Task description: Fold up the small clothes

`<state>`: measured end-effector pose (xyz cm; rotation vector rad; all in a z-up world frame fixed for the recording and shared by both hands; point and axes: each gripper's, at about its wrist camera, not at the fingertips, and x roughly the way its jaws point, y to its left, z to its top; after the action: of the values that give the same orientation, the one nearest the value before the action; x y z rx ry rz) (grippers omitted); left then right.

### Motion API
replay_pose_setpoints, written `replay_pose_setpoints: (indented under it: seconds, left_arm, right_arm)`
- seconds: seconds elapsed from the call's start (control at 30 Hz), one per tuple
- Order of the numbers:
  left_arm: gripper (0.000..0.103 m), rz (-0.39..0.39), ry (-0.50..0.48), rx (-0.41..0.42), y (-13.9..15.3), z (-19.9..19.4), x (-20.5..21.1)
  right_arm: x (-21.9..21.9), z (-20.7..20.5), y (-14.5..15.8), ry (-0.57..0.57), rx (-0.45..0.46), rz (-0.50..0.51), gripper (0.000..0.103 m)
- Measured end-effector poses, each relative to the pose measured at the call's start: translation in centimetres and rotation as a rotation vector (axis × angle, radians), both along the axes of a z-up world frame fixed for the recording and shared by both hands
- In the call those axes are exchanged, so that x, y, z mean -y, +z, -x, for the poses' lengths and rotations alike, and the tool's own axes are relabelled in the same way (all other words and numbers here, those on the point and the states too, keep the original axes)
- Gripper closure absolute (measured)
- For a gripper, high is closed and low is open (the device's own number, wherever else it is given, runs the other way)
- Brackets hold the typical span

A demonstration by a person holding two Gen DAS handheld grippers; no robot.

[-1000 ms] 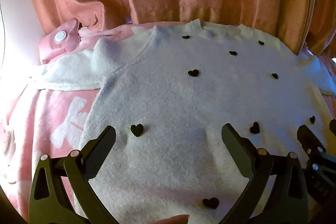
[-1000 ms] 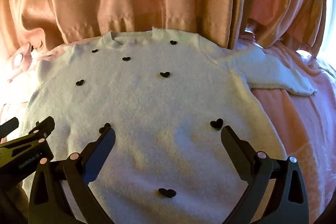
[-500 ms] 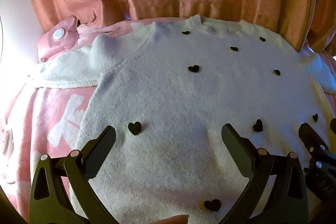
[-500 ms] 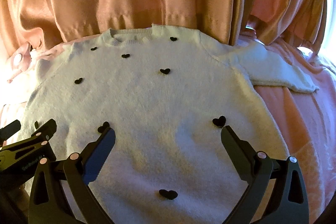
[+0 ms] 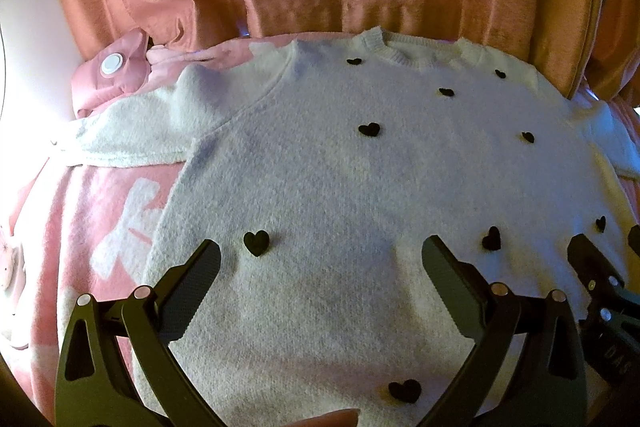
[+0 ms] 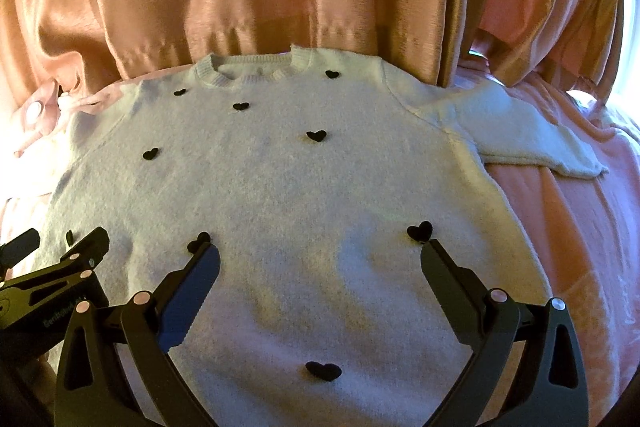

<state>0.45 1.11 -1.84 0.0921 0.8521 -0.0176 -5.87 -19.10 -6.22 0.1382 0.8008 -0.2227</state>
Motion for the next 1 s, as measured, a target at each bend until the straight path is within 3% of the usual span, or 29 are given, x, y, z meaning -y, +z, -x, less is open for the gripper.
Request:
replay_pose_setpoints:
  seconds: [1.0]
  left_arm:
    - [0.005,0.000,0.004,-0.001,0.06,0.02,0.10]
  right_arm:
    - [-0.05,-0.03,-0.26,0.001,-0.003,-0.003,0.005]
